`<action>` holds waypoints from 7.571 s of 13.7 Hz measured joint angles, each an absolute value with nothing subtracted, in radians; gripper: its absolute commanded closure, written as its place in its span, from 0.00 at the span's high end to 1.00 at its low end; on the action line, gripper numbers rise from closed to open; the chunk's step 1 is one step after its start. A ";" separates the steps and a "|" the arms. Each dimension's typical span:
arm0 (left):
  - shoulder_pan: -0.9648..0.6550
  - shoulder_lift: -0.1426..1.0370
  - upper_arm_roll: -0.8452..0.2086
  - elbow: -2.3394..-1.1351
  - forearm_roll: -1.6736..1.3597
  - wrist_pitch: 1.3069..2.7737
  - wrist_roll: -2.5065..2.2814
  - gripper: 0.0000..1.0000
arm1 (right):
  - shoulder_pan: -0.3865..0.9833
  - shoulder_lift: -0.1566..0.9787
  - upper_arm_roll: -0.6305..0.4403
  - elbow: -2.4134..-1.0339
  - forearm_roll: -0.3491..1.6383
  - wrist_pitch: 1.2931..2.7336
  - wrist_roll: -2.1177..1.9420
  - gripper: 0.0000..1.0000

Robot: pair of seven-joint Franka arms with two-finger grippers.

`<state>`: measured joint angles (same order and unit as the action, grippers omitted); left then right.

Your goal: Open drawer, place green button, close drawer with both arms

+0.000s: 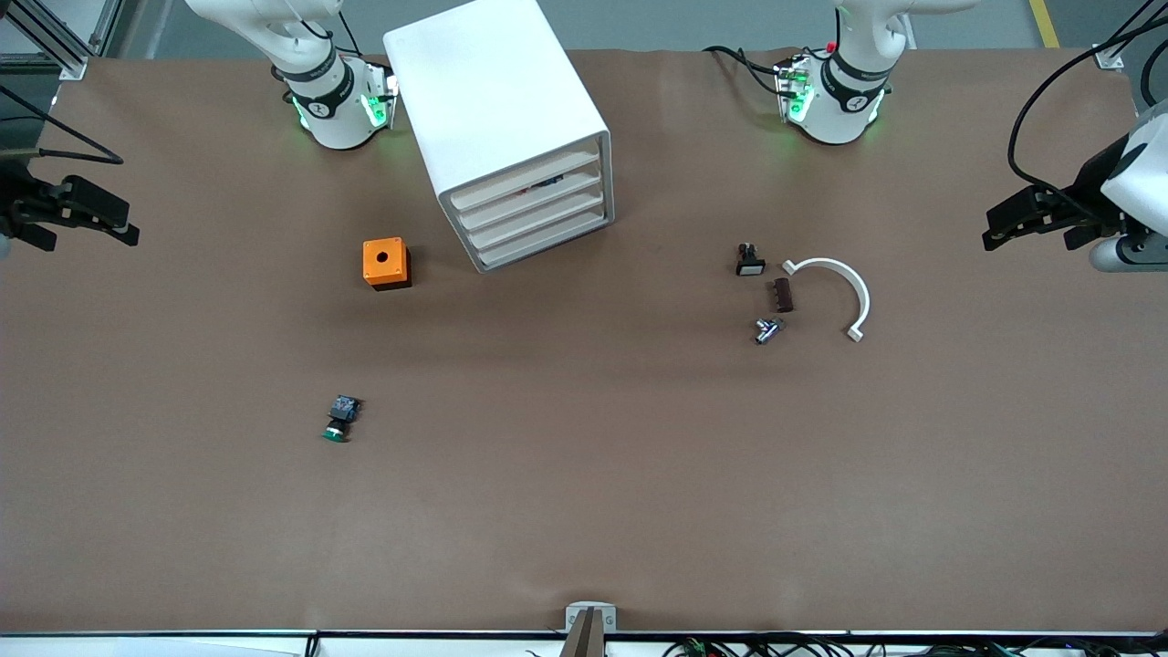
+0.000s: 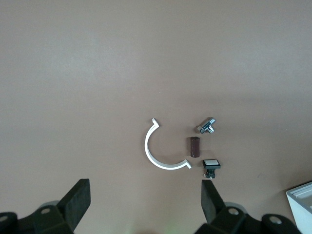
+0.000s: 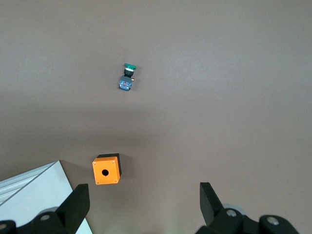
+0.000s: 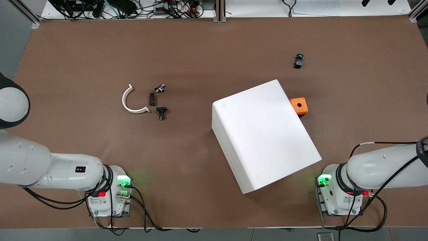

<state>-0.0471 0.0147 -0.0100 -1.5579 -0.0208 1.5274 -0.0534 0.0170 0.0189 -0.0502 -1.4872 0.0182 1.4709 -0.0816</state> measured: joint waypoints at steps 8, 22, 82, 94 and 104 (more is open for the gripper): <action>-0.045 0.015 -0.008 -1.558 -0.036 1.527 -0.053 1.00 | 0.017 0.012 -0.051 -1.487 0.019 1.476 -0.082 1.00; -0.157 0.330 -0.019 -1.554 -0.730 1.501 -0.375 1.00 | 0.017 -0.041 -0.054 -1.570 0.019 1.486 -0.060 1.00; -0.469 1.030 -0.172 -1.425 -1.069 1.495 -2.179 0.08 | 0.183 0.630 -0.048 -1.835 0.058 2.386 0.413 0.00; -0.350 1.035 -0.166 -1.410 -1.126 1.496 -2.166 0.77 | 0.439 0.311 -0.035 -1.737 0.113 1.956 0.982 0.00; -0.277 1.030 -0.155 -1.246 -1.100 1.494 -1.777 0.97 | 0.791 0.316 -0.033 -1.850 0.121 2.135 1.610 0.00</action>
<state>-0.2766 1.0301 -0.1548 -1.2460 -1.1001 1.4942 -1.7765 0.7910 0.3164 -0.0332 -1.8502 0.1215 2.1347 1.6096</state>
